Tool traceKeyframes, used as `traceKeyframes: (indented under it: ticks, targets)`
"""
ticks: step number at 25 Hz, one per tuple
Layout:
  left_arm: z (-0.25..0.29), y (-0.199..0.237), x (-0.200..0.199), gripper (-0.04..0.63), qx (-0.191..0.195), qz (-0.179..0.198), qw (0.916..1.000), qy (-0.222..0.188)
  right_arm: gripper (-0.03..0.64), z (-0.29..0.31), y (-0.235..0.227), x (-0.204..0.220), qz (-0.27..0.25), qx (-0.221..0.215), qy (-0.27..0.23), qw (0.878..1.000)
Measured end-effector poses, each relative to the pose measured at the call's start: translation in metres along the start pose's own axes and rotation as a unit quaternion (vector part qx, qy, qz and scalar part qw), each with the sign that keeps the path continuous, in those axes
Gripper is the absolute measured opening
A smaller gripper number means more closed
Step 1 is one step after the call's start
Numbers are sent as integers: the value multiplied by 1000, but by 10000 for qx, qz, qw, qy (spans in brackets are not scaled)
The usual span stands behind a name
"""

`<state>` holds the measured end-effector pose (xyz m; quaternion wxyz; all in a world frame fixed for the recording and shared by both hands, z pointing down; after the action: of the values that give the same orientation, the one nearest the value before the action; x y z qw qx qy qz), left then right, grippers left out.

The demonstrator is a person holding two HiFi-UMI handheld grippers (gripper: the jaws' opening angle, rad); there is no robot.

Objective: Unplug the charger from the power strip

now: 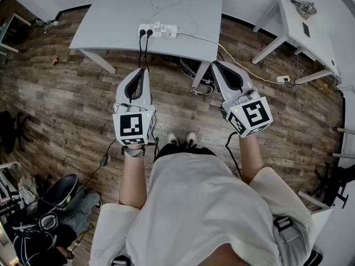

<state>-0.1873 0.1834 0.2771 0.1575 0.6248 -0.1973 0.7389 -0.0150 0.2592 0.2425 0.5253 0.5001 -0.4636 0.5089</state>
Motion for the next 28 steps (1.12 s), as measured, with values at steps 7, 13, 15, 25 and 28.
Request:
traceKeyframes:
  ticks: [7, 13, 15, 25, 28]
  targets:
    - [10, 9, -12, 5, 143, 82, 9998, -76, 0, 13, -4, -11, 97, 193, -58, 9998]
    - [16, 19, -15, 5, 166, 124, 9997, -96, 0, 23, 10, -14, 0, 90, -102, 9999]
    - [16, 20, -15, 5, 175, 116, 9997, -113, 2, 24, 13, -15, 5, 75, -155, 9999]
    - [5, 23, 7, 5, 244, -79, 9997, -28, 2, 26, 31, -11, -35, 100, -156, 9998]
    - [-1, 24, 15, 5, 311, -15, 9995, 17, 2, 22, 39, -10, -73, 150, -216, 9996]
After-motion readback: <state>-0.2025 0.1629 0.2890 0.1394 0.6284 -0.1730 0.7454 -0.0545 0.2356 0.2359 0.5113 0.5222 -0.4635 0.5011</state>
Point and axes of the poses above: the fingertips, and each gripper's own axes: z forward along the fingers, y to its left, x out of its underside, the point moved 1 cm from there along -z, backward along the fingers, and after that the axes turned 15 degrees about x, right-handed, at the moved point
